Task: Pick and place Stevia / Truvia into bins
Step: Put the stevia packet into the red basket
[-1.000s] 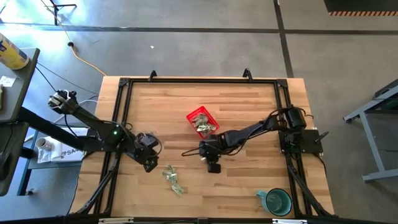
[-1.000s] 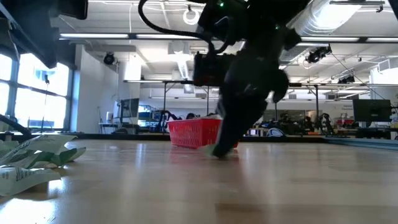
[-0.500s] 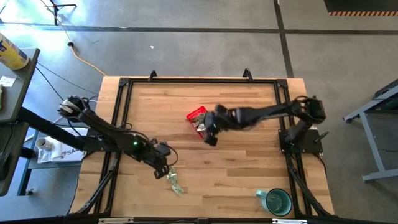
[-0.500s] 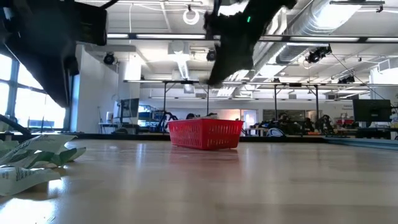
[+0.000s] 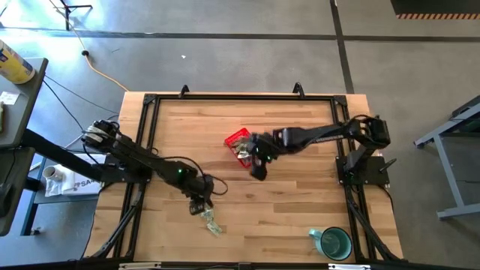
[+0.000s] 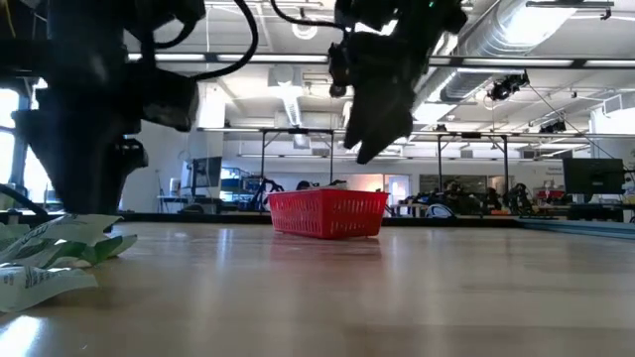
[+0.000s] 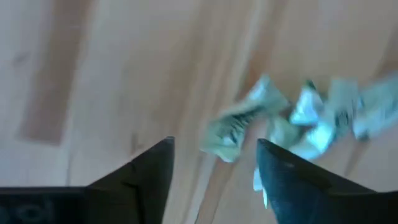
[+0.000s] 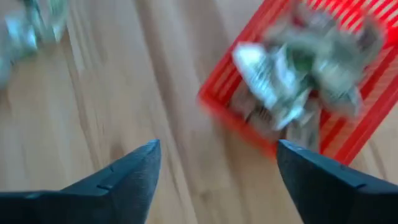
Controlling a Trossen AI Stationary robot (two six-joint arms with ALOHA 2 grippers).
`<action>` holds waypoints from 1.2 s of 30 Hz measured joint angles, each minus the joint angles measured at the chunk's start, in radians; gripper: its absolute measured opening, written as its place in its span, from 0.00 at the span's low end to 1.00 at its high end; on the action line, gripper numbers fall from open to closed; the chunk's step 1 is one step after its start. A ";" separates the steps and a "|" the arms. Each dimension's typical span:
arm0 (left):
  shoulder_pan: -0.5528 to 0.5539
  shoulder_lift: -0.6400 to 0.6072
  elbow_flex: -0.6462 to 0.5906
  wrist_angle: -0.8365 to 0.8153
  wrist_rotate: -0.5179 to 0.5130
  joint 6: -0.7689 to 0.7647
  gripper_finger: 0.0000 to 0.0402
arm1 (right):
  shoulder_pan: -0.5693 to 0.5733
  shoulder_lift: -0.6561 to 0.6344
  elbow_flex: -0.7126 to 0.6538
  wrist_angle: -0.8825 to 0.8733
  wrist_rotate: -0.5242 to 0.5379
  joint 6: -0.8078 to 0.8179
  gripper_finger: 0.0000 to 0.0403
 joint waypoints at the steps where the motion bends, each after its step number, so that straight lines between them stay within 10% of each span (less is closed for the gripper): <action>1: -0.009 0.004 0.000 0.000 0.014 0.047 0.67 | 0.023 -0.001 0.000 -0.024 0.021 0.000 0.77; 8: -0.031 0.075 0.003 0.090 -0.035 0.280 0.68 | 0.161 0.000 -0.002 -0.092 0.175 0.101 0.81; 19: 0.070 0.110 0.033 0.079 -0.037 0.509 0.05 | 0.344 0.000 -0.002 -0.094 0.301 0.379 0.80; 27: 0.256 0.044 0.272 -0.194 -0.157 0.677 0.05 | 0.448 -0.007 -0.002 -0.128 0.459 0.578 0.79; 36: 0.496 0.070 0.437 0.012 -0.185 0.854 0.24 | 0.506 -0.008 -0.002 -0.148 0.502 0.685 0.79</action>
